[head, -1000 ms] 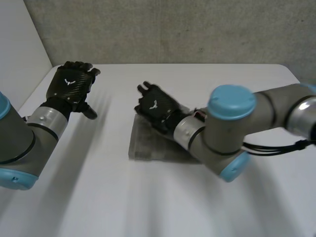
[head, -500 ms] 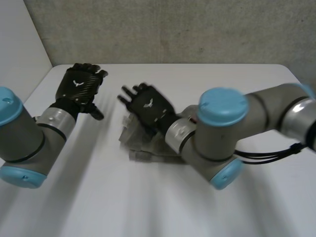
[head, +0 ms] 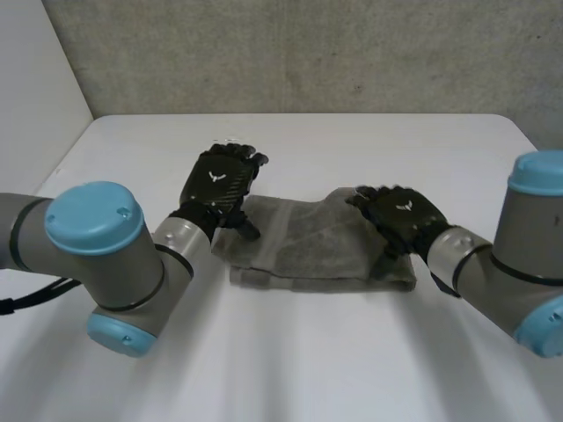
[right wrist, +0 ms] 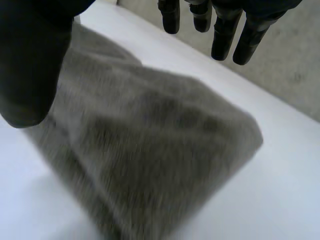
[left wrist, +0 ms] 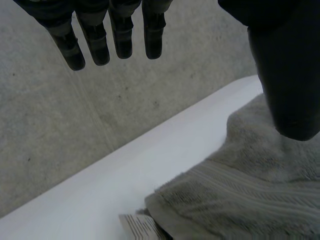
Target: Fold the towel.
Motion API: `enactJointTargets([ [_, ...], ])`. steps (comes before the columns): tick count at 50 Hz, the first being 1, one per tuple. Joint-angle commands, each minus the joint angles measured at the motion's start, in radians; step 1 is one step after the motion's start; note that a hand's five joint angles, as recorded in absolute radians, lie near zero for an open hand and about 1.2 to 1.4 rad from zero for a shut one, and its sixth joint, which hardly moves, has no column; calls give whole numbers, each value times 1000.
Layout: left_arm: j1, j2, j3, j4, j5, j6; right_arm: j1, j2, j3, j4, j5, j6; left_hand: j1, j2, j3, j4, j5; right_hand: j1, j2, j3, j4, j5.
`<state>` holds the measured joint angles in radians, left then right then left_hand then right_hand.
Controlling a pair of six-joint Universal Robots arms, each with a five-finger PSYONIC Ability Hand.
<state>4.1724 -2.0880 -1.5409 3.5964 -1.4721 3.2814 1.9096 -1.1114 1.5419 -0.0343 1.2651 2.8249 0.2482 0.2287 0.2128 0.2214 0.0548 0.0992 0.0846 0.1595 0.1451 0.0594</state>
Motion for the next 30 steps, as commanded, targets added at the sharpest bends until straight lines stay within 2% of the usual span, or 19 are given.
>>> enactJointTargets([
  [1, -5, -27, -15, -1, -27, 6, -41, -30, 144, -110, 3, -5, -41, -21, -38, -47, -22, 85, 100, 15, 29, -50],
  [8, -6, -40, -28, -1, -43, 11, -86, -36, 237, -179, 5, -5, -41, -21, -38, -47, -22, 171, 185, 15, 29, 36],
  [16, -8, -41, -33, -2, -53, 35, -118, -22, 282, -260, 0, -5, -41, -21, -38, -47, -22, 450, 464, 15, 29, 315],
  [18, -9, -44, -44, -2, -56, 35, -121, -19, 280, -269, -1, -4, -41, -21, -38, -47, -22, 736, 750, 15, 29, 601],
  [19, -9, -44, -44, -2, -56, 35, -121, -19, 280, -269, -1, -4, -41, -21, -38, -47, -22, 737, 752, 15, 29, 603],
  [21, -11, -43, -56, -2, -63, 37, -121, -16, 280, -276, -3, -4, -44, -24, -38, -47, -25, 959, 974, 15, 29, 825],
  [22, -11, -43, -56, -2, -63, 37, -121, -16, 280, -276, -3, -4, -44, -24, -38, -47, -25, 960, 975, 15, 29, 826],
  [24, -14, -37, -67, -2, -66, 37, -132, -15, 285, -285, -4, -4, -44, -24, -38, -47, -25, 1264, 1279, 15, 29, 1129],
  [30, -21, -27, -77, -2, -66, 37, -173, -28, 303, -299, -12, -9, -44, -24, -38, -47, -25, 1297, 1312, 15, 29, 1162],
])
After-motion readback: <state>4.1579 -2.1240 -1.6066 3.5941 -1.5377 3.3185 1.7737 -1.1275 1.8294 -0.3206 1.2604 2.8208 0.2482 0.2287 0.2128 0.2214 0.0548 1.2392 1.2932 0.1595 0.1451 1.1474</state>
